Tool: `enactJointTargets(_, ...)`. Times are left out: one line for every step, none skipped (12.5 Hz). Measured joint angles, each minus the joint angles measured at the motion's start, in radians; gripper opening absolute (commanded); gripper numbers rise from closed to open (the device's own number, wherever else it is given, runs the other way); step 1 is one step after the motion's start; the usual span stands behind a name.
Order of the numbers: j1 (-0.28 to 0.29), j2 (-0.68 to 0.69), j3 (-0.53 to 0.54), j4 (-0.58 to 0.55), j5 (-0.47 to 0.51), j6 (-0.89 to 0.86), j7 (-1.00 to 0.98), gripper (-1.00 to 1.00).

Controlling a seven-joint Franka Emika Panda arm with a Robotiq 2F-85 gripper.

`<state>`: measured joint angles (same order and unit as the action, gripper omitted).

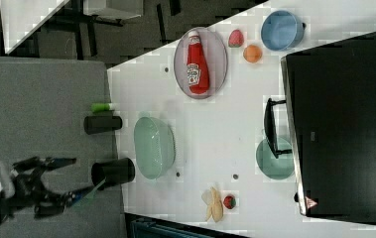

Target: Drag strainer left to right.

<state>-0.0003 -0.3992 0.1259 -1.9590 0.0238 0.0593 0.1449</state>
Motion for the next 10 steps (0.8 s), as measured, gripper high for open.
enactJointTargets(0.001, 0.067, 0.065, 0.005, 0.003, 0.020, 0.076, 1.00)
enactJointTargets(0.003, 0.143, 0.127, 0.001, 0.021, 0.057, 0.157, 1.00)
enactJointTargets(0.009, 0.219, 0.183, -0.009, 0.022, 0.082, 0.232, 1.00)
enactJointTargets(0.021, 0.285, 0.233, -0.030, 0.024, 0.125, 0.322, 1.00)
enactJointTargets(0.029, 0.329, 0.277, -0.072, 0.026, 0.187, 0.418, 1.00)
enactJointTargets(0.033, 0.371, 0.324, -0.104, 0.026, 0.212, 0.505, 1.00)
enactJointTargets(0.033, 0.421, 0.375, -0.113, 0.018, 0.238, 0.590, 1.00)
enactJointTargets(0.036, 0.472, 0.423, -0.125, 0.011, 0.294, 0.661, 1.00)
enactJointTargets(0.055, 0.511, 0.445, -0.143, 0.012, 0.366, 0.714, 1.00)
enactJointTargets(0.082, 0.550, 0.447, -0.143, 0.002, 0.414, 0.776, 1.00)
